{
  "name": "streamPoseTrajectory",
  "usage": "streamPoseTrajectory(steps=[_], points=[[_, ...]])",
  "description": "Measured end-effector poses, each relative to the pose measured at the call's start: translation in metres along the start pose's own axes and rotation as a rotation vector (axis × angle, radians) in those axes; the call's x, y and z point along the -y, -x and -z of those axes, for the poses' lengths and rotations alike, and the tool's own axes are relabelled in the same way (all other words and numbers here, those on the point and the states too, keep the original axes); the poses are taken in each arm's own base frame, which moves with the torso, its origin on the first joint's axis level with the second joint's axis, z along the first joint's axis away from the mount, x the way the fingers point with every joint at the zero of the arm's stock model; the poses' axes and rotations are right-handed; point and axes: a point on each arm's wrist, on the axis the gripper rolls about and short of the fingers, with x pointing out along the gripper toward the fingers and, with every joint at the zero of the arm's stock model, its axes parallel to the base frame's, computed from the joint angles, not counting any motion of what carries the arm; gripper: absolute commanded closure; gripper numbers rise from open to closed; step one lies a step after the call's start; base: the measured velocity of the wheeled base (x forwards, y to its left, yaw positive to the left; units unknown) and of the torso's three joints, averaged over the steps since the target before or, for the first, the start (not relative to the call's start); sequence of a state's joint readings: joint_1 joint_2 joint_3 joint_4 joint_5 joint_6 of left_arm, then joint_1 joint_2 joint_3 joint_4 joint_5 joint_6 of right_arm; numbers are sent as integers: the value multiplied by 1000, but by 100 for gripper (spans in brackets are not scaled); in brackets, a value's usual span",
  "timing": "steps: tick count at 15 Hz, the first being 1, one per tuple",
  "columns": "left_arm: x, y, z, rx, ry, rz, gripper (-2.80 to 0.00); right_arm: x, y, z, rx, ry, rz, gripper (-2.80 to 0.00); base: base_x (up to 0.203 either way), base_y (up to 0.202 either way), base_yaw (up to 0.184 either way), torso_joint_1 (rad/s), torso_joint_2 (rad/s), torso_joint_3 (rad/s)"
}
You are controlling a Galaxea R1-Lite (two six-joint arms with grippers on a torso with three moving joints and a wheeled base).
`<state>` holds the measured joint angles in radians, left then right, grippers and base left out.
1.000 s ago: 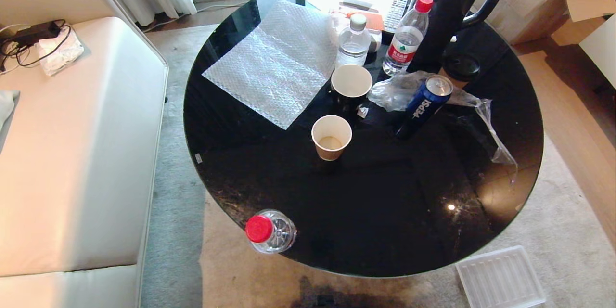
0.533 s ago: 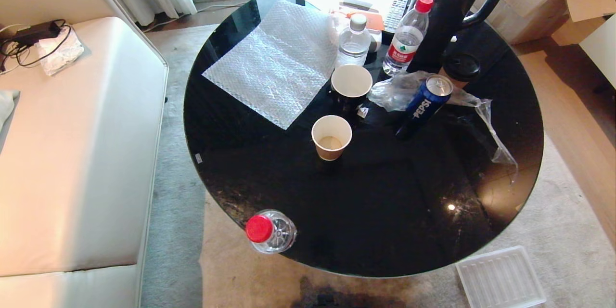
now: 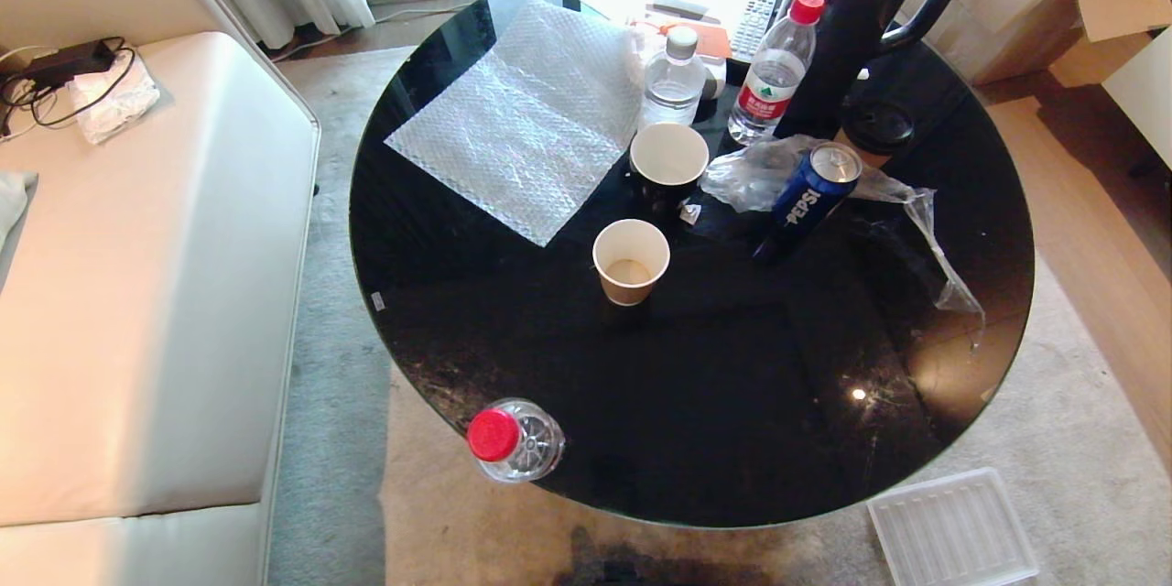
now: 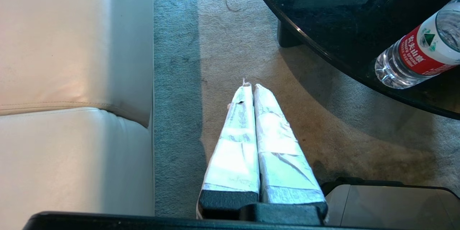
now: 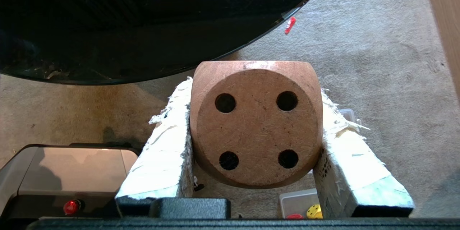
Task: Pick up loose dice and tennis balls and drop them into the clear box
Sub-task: Put the toys in the box
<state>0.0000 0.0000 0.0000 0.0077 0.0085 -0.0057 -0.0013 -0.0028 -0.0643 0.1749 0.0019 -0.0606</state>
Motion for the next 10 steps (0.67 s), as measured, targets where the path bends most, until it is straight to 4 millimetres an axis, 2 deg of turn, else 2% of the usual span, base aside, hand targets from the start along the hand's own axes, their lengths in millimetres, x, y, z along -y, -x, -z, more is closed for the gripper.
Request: streamPoseTrajectory(steps=[10], points=[[0,0,0,0,-3,0,0,0,0,0,3,-4,1,0,0,0,0,0,0,0]])
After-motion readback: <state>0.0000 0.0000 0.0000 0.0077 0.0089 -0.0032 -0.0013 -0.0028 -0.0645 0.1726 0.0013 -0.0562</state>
